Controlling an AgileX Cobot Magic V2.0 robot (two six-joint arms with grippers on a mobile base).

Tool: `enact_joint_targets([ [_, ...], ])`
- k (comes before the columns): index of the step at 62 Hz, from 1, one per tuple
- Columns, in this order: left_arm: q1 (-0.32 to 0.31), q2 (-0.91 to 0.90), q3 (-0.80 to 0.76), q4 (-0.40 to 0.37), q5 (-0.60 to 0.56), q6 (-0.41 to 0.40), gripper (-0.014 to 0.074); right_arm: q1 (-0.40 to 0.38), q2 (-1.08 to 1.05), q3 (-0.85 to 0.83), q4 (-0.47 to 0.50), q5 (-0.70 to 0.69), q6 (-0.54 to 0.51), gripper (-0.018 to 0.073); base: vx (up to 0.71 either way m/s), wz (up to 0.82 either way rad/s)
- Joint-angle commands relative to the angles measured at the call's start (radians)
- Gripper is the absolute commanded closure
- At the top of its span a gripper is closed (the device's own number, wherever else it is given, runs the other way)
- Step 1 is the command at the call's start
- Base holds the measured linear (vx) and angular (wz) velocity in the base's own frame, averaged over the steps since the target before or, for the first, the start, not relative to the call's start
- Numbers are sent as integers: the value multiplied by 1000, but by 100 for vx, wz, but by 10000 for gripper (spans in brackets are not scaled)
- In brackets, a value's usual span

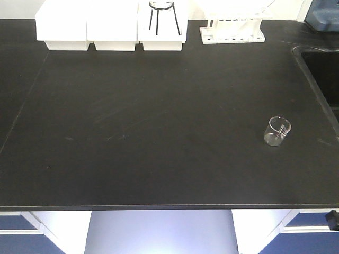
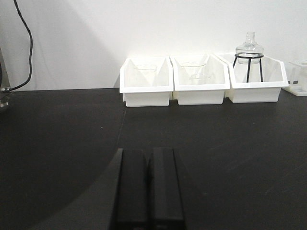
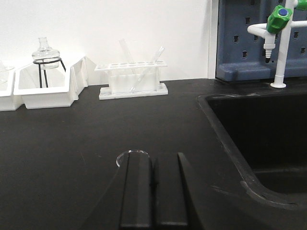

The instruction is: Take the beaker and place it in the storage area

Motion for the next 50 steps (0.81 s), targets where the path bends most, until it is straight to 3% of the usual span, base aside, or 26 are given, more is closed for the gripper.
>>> enact_joint_targets([
  [1,0,-15,-20,-1,-79,-10,603,-7,-26,8,0,-81,-7,565,0,0],
  [50,0,-15,-20,-1,-79,-10,603,-7,-26,8,0,-93,-7,565,0,0],
])
